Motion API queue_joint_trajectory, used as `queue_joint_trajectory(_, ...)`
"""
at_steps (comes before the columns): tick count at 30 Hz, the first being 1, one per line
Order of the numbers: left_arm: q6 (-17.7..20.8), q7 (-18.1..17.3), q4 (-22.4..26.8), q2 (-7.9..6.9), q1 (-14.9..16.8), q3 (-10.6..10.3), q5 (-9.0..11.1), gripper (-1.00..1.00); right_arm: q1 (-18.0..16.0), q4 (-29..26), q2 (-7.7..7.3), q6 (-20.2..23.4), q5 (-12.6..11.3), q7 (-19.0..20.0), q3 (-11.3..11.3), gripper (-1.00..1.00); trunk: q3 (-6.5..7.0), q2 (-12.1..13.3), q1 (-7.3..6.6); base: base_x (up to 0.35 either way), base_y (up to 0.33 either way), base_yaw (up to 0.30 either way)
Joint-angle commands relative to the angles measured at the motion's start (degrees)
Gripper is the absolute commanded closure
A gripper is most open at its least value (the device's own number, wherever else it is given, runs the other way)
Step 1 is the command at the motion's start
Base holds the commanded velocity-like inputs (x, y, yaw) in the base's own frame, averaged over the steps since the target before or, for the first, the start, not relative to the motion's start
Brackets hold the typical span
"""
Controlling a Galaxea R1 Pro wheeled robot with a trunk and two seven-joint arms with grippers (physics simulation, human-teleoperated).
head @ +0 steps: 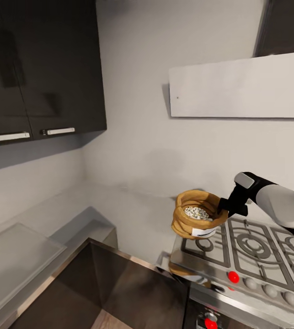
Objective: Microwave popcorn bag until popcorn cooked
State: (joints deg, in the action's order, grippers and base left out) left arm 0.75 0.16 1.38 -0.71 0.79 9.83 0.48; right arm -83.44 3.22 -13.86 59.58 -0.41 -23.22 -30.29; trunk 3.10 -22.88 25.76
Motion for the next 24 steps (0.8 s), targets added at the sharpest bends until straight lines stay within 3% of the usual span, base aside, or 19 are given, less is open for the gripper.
queue_joint_trajectory(1,0.08,0.02,0.02,0.00,0.02,0.28,0.05,-1.00,-0.05,0.12,-0.03,-0.09,-0.12,-0.47,-0.47,1.00,0.02,-0.04,0.02,0.000,0.000,-0.123)
queue_joint_trajectory(11,0.10,0.01,0.02,0.00,0.01,0.28,0.05,-1.00,-0.05,0.12,-0.18,-0.06,-0.12,-0.51,-0.77,1.00,0.07,-0.04,0.02,0.000,0.000,-0.014)
queue_joint_trajectory(13,0.12,0.01,0.02,0.00,0.05,0.28,0.05,-1.00,-0.05,0.12,-1.77,-0.06,-0.12,-0.47,-0.81,1.00,0.07,-0.04,0.02,0.000,0.000,-0.006)
queue_joint_trajectory(14,0.12,0.03,0.02,0.00,0.02,0.28,0.05,-1.00,-0.05,0.12,-2.58,-0.07,-0.12,-0.45,-1.39,1.00,0.07,-0.04,0.02,0.000,0.000,-0.118)
queue_joint_trajectory(18,0.12,0.02,0.02,0.00,0.03,0.28,0.05,-1.00,-0.05,0.12,-3.70,0.00,-0.12,-0.50,-8.35,1.00,0.07,-0.04,0.02,0.000,0.000,-0.242)
queue_joint_trajectory(24,0.10,0.01,0.02,0.00,0.00,0.28,0.05,-1.00,-0.05,0.12,-4.06,-0.06,-0.12,-2.03,-9.84,1.00,0.07,-0.04,0.02,0.000,0.000,-0.295)
